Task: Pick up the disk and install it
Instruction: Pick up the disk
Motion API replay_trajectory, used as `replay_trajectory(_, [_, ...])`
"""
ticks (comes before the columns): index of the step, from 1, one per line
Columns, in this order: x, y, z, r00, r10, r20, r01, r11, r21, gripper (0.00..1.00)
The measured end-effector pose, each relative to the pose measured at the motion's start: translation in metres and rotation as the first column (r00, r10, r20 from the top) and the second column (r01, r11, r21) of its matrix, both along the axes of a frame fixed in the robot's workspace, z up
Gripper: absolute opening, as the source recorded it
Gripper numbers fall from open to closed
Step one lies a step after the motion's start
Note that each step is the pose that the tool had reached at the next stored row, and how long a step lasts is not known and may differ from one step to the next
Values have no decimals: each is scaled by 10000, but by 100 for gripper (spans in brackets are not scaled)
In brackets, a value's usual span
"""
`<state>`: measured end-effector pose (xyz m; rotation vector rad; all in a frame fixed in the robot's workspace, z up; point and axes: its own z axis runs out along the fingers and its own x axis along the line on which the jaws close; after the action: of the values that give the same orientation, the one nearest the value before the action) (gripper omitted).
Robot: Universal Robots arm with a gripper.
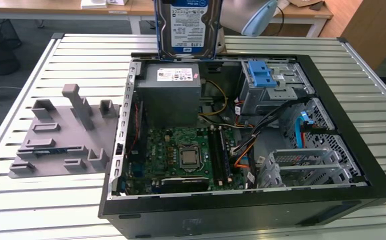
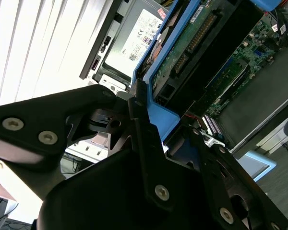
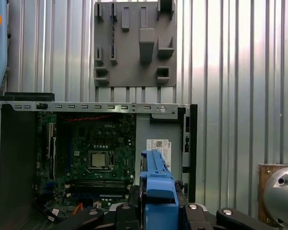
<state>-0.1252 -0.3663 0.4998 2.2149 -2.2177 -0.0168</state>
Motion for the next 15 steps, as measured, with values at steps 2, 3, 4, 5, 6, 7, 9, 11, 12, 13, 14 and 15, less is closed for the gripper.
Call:
replay_trajectory(2, [0,-1,0,10000,1,0,-1,10000,0,36])
replay_trajectory(3, [0,-1,0,10000,1,1,-1,10000,0,36])
replay_trajectory(4, [0,-2,0,10000,1,1,-1,10000,1,36])
replay_trajectory(5, [0,-6,0,10000,2,1,-2,10000,1,36])
replay_trajectory(6, [0,-10,0,10000,3,0,-3,10000,0,36])
replay_trajectory(7, [0,-15,0,10000,2,0,-2,10000,0,36])
replay_trajectory(9, [0,-29,0,10000,1,0,-1,10000,0,36])
replay_trajectory(11, [0,-42,0,10000,1,1,-1,10000,1,36])
replay_trajectory(12, [0,-49,0,10000,2,1,-2,10000,1,36])
replay_trajectory(13, [0,-54,-1,10000,1,2,-1,10000,2,36])
replay_trajectory(14, [0,-55,-1,10000,1,1,-1,10000,2,36])
replay_trajectory(15, [0,-55,-1,10000,0,1,0,10000,1,36])
